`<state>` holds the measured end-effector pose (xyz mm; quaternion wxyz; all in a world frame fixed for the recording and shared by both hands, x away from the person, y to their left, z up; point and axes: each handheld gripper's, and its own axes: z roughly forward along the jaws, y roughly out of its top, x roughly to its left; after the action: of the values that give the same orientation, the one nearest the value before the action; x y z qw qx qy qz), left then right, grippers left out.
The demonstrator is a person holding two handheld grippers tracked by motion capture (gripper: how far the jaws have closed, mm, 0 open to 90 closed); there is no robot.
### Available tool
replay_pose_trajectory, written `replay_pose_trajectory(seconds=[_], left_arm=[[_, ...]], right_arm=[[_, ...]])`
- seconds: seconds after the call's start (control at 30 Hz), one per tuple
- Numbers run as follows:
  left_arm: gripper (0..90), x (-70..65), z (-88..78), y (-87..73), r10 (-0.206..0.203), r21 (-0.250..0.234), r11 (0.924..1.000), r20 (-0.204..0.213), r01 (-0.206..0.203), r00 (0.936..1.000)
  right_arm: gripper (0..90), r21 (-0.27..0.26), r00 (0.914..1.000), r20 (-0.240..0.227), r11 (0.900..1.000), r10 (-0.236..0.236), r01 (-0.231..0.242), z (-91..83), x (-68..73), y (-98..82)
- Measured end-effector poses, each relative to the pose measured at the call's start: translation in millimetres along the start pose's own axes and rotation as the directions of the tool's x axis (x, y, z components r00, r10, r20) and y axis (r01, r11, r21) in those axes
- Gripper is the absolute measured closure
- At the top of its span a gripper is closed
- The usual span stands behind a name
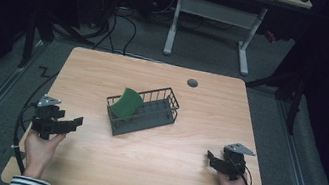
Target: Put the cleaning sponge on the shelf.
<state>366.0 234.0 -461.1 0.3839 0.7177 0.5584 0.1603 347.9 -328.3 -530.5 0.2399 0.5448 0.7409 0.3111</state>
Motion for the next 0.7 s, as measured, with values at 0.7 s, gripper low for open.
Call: replay_pose_trajectory(seconds=[0.7], left_arm=[[25.7, -0.3, 32.1, -27.5, -0.008, 0.032, 0.9994, -0.011, 0.009, 0.9999]], right_arm=[[30.5, 0.001, 1.0000, -0.004, 1.000, -0.001, 0.001, -0.1, 0.3, 0.0]])
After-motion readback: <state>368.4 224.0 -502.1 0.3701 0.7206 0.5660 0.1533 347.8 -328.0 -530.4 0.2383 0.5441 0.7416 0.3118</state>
